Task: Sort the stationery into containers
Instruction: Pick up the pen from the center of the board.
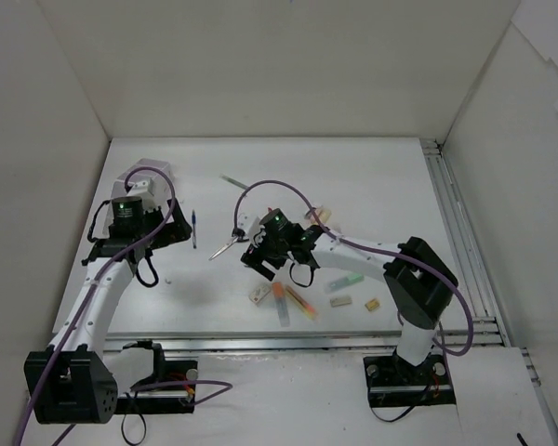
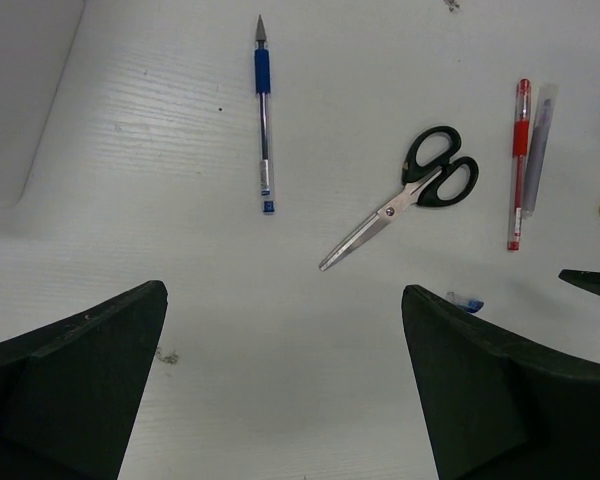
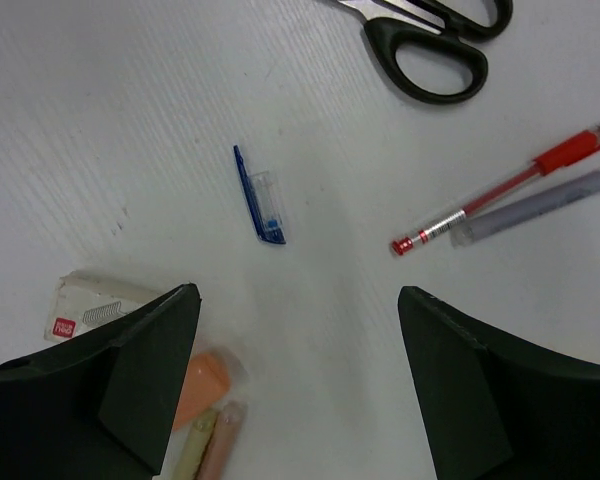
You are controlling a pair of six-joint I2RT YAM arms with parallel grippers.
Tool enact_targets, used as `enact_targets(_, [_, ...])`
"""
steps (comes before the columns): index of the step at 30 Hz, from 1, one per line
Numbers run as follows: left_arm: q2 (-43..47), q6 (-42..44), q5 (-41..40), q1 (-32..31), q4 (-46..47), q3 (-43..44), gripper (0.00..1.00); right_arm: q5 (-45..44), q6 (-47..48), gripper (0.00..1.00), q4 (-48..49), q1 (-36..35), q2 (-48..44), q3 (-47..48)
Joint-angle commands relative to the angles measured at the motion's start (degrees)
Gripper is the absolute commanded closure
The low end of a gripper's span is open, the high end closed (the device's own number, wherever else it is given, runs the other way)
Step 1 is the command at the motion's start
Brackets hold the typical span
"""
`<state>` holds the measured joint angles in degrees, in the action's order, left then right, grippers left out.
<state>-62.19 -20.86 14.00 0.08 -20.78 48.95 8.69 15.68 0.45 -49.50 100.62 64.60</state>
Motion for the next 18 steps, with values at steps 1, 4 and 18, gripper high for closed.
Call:
enact_targets(1, [-1.8,0.2,-1.2,0.4,2.2,1.8,0.0,3.1,2.8,0.23,1.0,-0.8,2.5,4.9])
enact_targets(4, [-3.9,0.6,-1.3,0.4,2.1,2.9,0.0,3.9,3.5,0.3,0.5,-0.7,5.2,7.1])
enact_targets(18, [-11.2,1.7,-1.4,0.4,2.5,6.7,0.0,8.1,2.2,0.48,0.0,0.3,11.5,10.5])
